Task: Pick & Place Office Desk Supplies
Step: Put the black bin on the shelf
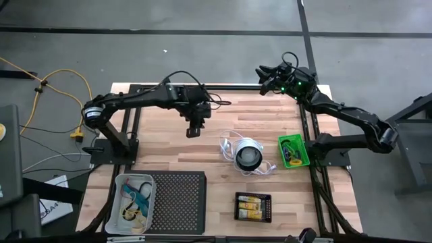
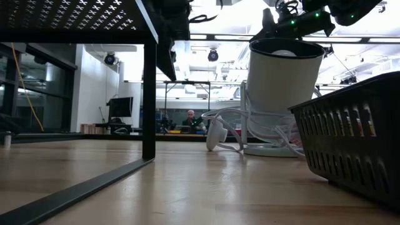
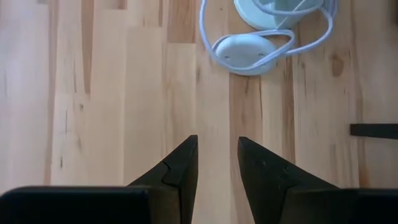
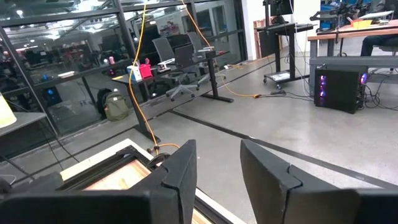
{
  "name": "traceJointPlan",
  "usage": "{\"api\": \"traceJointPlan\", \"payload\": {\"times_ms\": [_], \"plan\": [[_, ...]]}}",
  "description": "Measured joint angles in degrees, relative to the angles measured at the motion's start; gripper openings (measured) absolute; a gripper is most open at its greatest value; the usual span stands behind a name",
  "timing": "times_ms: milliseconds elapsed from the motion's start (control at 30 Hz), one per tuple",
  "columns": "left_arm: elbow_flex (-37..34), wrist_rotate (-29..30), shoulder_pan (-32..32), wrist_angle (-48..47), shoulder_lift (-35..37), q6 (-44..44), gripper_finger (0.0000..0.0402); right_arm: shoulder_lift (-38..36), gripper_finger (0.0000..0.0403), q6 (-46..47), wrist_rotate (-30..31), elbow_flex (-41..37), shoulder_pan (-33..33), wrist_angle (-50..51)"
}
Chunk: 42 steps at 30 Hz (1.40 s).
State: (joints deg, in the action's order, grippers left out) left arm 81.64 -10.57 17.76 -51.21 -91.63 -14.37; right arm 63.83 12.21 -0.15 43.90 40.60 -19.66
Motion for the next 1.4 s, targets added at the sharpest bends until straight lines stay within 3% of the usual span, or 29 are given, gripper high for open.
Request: {"api": "traceJointPlan", "payload": {"times_ms": [1400], "plan": [[-2.77,0.12,0.13,2.22,0.02,2.38,0.0108,0.00,0.0112,0.24,-0.01,0.00,0.00,-0.06]]}}
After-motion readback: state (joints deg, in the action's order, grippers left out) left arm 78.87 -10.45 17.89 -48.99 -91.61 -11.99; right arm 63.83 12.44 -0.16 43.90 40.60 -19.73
